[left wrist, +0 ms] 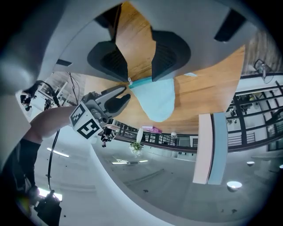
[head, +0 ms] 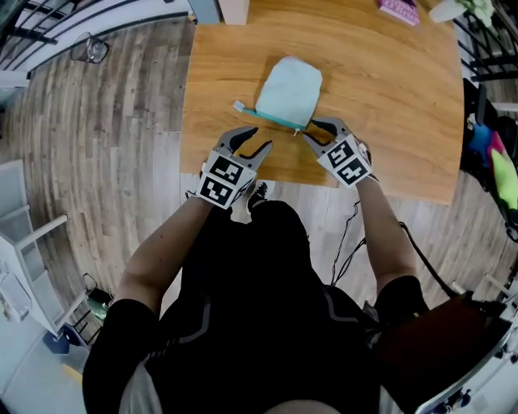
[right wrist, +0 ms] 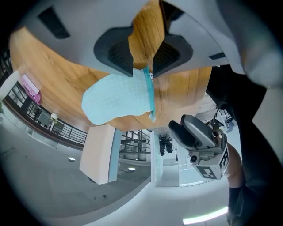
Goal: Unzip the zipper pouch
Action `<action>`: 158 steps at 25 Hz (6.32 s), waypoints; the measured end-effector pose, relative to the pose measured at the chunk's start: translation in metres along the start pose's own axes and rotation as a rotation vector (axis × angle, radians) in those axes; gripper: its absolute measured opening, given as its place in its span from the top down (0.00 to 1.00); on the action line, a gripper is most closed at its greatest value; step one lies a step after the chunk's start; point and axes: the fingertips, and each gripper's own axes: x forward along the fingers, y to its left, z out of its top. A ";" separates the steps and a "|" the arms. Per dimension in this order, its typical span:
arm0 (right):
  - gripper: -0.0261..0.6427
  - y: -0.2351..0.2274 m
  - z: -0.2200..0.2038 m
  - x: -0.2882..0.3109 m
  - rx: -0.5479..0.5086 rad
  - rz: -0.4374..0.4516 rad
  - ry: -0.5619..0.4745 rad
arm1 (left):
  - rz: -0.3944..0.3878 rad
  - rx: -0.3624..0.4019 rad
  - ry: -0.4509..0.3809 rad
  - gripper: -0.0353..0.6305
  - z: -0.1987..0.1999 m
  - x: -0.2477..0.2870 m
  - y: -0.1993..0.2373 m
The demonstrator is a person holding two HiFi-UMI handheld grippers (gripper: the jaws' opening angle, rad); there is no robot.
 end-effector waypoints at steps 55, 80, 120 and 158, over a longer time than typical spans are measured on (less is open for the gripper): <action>0.88 0.017 0.166 -0.088 0.314 0.068 -0.234 | -0.014 0.217 -0.219 0.78 0.126 -0.066 -0.009; 0.88 0.039 0.222 -0.091 0.250 0.008 -0.245 | -0.131 0.252 -0.234 0.90 0.136 -0.115 0.016; 0.89 0.079 0.223 -0.071 0.230 0.038 -0.132 | 0.033 0.086 -0.205 0.90 0.102 -0.150 0.109; 0.88 -0.011 0.210 -0.058 0.174 -0.107 -0.130 | 0.174 -0.001 -0.294 0.90 0.141 -0.149 0.168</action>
